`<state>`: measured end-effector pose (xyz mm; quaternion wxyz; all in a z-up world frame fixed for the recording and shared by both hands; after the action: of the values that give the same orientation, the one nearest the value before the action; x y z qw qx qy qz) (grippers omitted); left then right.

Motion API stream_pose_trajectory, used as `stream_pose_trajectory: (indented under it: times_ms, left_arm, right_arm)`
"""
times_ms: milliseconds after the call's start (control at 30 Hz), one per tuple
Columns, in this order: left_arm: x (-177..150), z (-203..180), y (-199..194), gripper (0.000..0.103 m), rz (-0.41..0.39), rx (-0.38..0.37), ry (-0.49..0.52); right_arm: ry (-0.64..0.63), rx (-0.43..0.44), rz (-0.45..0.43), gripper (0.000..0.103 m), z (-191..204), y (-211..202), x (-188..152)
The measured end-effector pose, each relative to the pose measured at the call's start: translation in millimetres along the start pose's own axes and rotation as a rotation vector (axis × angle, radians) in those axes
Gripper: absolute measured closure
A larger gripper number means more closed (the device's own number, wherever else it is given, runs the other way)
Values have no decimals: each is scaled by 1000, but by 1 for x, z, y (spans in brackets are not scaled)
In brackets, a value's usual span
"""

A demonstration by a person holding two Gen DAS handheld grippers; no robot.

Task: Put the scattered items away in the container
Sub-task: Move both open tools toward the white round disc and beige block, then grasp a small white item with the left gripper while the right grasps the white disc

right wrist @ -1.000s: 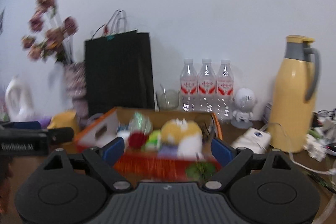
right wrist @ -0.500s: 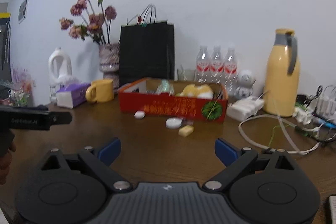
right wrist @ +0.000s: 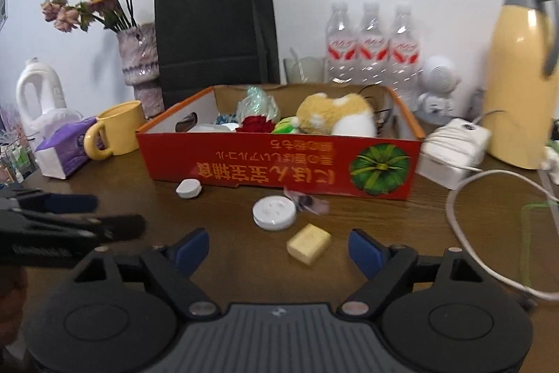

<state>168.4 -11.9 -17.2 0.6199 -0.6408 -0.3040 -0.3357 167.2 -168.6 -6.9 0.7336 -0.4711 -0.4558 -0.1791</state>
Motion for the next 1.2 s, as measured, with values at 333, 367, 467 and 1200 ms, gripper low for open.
stream_pose_trajectory:
  times_ms: [333,367,467,1200]
  left_arm:
    - [25,8,57,40,71,0,-72]
    - [25,8,58,40,70,2,-73]
    - [27,6,61,40,62,1,-61]
    - [-13,6,-63,76,-85,44,-149]
  right_arm:
    - [-20,21,88,44,5,61,7]
    - [-27,18,84,44,6,63,7]
    - [-23,19,83,45,6,66,9]
    - [-15,39,-95,65,29,-44,-13]
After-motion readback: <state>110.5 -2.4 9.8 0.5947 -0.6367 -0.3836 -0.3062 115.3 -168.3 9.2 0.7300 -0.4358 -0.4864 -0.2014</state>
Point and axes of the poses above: each gripper's, at about its wrist camera, not at the fingertips, and y roughly the way its jaws point, z to its left, x to its top, the point moved 4 cm from there along y, roughly the way its jaws point, and after that the axes turned 6 degrees about x, right-handed, at the moved point
